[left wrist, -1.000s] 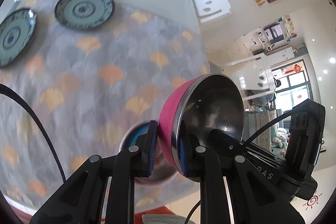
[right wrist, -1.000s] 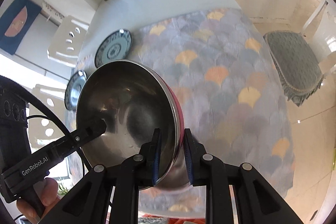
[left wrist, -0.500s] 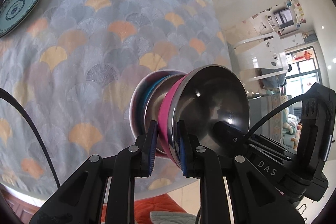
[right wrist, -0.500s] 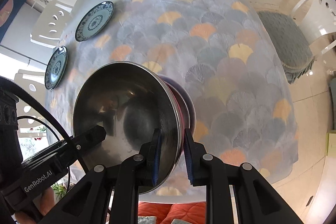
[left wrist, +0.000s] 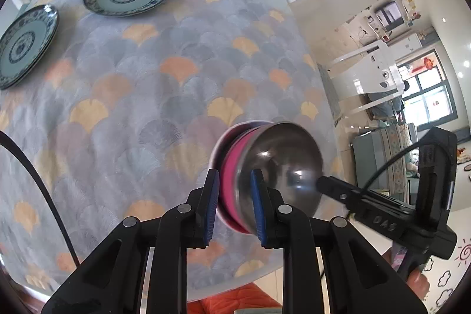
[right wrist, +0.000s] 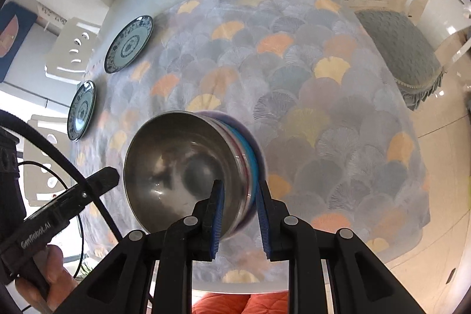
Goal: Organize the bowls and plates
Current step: 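Carry the pink steel bowl onto the stacked bowls and open both grippers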
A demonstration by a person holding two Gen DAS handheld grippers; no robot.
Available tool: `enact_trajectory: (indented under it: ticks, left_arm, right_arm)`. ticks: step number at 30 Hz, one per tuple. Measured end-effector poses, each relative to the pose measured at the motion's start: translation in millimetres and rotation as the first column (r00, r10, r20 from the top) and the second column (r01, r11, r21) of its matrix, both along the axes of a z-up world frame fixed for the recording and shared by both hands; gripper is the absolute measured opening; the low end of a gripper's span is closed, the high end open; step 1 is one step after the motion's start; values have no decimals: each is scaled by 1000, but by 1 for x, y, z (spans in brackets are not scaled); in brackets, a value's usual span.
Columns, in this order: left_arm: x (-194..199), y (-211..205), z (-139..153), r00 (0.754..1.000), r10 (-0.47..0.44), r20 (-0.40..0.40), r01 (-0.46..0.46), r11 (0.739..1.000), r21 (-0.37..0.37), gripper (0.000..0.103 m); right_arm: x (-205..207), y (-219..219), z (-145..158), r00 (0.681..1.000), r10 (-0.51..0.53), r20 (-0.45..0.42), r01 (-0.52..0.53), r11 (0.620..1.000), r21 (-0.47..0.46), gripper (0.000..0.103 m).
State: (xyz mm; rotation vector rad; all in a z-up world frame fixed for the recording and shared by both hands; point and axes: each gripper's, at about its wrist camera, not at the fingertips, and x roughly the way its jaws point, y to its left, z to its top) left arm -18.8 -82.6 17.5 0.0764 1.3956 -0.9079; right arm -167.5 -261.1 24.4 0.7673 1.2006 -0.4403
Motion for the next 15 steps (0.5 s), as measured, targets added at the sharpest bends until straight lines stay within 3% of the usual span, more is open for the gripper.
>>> enact_trajectory:
  ticks: [6, 12, 15]
  left_arm:
    - [-1, 2, -26, 995, 28, -97, -27, 1000, 11, 20]
    - [-3, -5, -25, 997, 2, -72, -2, 1000, 1, 22]
    - [2, -2, -27, 994, 0, -108, -2, 1000, -16, 22]
  right_arm:
    - [-1, 1, 1, 1000, -1, -7, 1, 1000, 5, 20]
    - [3, -1, 2, 1000, 7, -8, -7, 1000, 8, 20]
    - [6, -6, 16, 1000, 8, 13, -8, 1000, -7, 21]
